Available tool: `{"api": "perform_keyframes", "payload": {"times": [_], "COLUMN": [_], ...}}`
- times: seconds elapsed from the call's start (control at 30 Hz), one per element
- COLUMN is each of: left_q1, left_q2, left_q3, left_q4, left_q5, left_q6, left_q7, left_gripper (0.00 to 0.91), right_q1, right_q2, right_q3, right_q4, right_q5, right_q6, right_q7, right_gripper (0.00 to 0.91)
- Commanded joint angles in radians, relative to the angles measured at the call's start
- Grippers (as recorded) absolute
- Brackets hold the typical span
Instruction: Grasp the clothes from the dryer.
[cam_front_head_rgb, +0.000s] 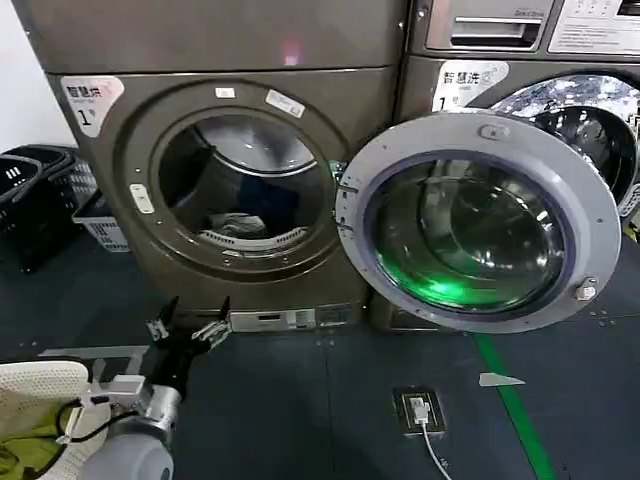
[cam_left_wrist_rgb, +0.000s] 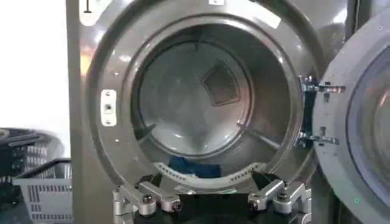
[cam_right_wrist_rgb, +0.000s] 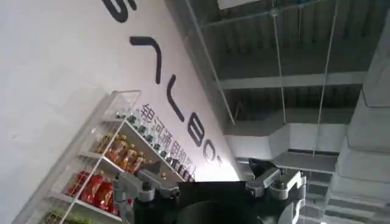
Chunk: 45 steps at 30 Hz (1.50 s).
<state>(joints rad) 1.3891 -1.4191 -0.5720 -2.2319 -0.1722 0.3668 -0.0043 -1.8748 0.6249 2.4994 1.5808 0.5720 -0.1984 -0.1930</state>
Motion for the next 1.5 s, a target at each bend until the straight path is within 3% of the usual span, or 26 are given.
{"api": "perform_keyframes", "payload": {"times": [0.03, 1.5], "left_q1": [0.0, -0.039], "left_q2": [0.001, 0.004], "left_q3": [-0.001, 0.021], "left_q4": [0.0, 0.032], "left_q5": [0.0, 0.015], "left_q6": [0.0, -0.007], "left_q7": [0.0, 0.011], "left_gripper": [0.907, 0.907], "right_q1": [0.001, -0.021], "right_q2": [0.0, 0.002], "right_q3": [0.001, 0.024], "right_q4": [0.0, 0.006], "right_q5": [0.0, 0.048], "right_q6": [0.0, 0.003], "right_q7": [0.002, -0.021], "right_gripper": [0.907, 0.907]}}
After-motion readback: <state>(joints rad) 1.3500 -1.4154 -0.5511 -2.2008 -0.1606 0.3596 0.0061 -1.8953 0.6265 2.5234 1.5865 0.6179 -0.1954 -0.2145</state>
